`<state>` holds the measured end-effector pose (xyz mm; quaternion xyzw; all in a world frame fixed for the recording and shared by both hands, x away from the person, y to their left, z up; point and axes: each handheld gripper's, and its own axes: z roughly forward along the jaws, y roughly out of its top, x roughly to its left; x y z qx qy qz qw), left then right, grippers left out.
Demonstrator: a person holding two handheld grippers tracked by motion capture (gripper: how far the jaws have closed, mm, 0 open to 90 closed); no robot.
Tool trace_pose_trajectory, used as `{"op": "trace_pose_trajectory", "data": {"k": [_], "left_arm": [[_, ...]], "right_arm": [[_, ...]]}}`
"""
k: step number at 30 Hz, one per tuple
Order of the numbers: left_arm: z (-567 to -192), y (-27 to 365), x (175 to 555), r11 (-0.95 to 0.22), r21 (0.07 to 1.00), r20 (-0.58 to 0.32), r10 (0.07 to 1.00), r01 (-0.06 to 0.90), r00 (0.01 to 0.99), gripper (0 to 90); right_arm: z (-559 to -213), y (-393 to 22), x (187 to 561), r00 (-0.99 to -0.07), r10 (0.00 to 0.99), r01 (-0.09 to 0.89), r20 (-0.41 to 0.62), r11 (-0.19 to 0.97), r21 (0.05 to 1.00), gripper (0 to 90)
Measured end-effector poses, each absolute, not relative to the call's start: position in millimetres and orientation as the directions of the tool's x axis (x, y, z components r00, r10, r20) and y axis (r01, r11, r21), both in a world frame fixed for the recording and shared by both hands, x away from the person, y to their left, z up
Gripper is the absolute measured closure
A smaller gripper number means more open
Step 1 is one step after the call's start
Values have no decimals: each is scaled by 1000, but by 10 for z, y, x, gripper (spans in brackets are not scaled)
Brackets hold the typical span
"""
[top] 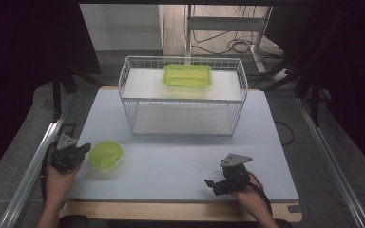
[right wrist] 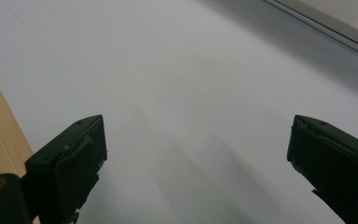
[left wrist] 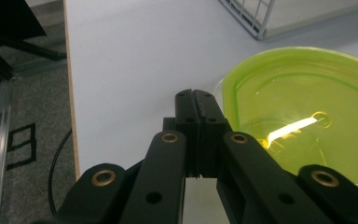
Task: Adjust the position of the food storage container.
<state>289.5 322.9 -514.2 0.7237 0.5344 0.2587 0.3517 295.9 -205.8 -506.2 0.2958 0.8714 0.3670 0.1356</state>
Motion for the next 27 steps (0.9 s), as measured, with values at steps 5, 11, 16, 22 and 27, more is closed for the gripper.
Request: {"op": "trace_pose_trajectory", "data": {"k": [5,11,16,22,27], "left_arm": [[-5147,3177,2883,-184,781,-1,955,597,296,898],[-5144,3047,2870,-202,771,2,949,605,314,898],[-5133,2884,2845,-221,763,-10,936,608,352,898],[-5110,2598,2802,-270,753,-6,910,600,416,898],[-5095,2446,2794,-304,751,3,889,586,458,898]], "right_arm": [[-5073,-2048,2956,-793,608,416,-20,565,713,55],[-5087,-2046,2960,-797,604,417,-21,574,704,55],[-5093,-2039,2958,-799,601,417,-22,581,698,55],[-5097,-2045,2961,-800,600,419,-22,584,696,55],[-5096,-2045,2959,-800,599,419,-23,586,694,55]]}}
